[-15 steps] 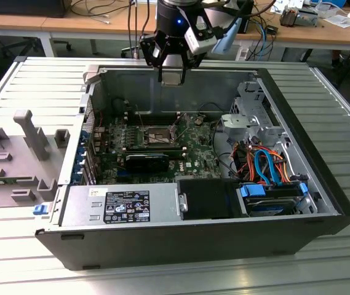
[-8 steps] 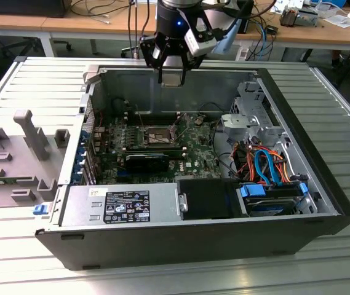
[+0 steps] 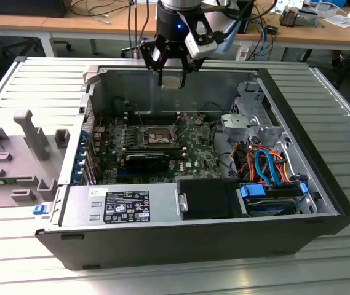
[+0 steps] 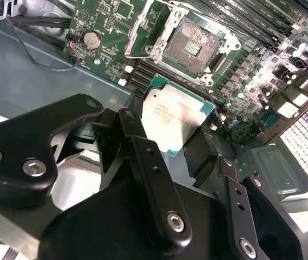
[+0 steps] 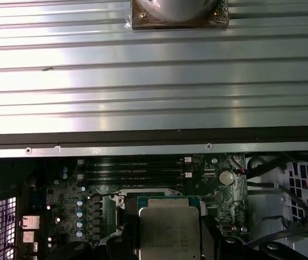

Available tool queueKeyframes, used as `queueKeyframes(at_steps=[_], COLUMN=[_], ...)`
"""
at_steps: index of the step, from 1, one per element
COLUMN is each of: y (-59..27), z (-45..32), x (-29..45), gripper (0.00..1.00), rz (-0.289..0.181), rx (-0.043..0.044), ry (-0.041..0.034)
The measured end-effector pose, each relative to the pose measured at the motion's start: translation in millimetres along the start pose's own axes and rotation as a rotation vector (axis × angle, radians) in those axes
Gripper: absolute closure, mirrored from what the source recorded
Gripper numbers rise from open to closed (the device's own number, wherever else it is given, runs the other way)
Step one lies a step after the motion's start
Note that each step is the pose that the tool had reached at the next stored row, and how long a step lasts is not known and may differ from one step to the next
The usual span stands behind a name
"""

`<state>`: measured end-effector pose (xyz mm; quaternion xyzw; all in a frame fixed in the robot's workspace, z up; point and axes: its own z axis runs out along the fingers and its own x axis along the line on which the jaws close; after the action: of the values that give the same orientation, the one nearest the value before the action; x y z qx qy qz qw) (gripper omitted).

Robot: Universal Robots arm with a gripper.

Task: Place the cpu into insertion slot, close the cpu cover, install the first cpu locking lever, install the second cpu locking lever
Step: 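Place the cpu into insertion slot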

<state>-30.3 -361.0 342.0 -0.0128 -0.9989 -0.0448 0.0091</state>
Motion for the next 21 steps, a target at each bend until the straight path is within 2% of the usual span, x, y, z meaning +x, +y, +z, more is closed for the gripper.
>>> queueKeyframes(at_steps=[21], y=[-4.5], z=[4.5], x=[-0.2], gripper=[0.45], rz=[0.0], rx=[0.0], ry=[0.0])
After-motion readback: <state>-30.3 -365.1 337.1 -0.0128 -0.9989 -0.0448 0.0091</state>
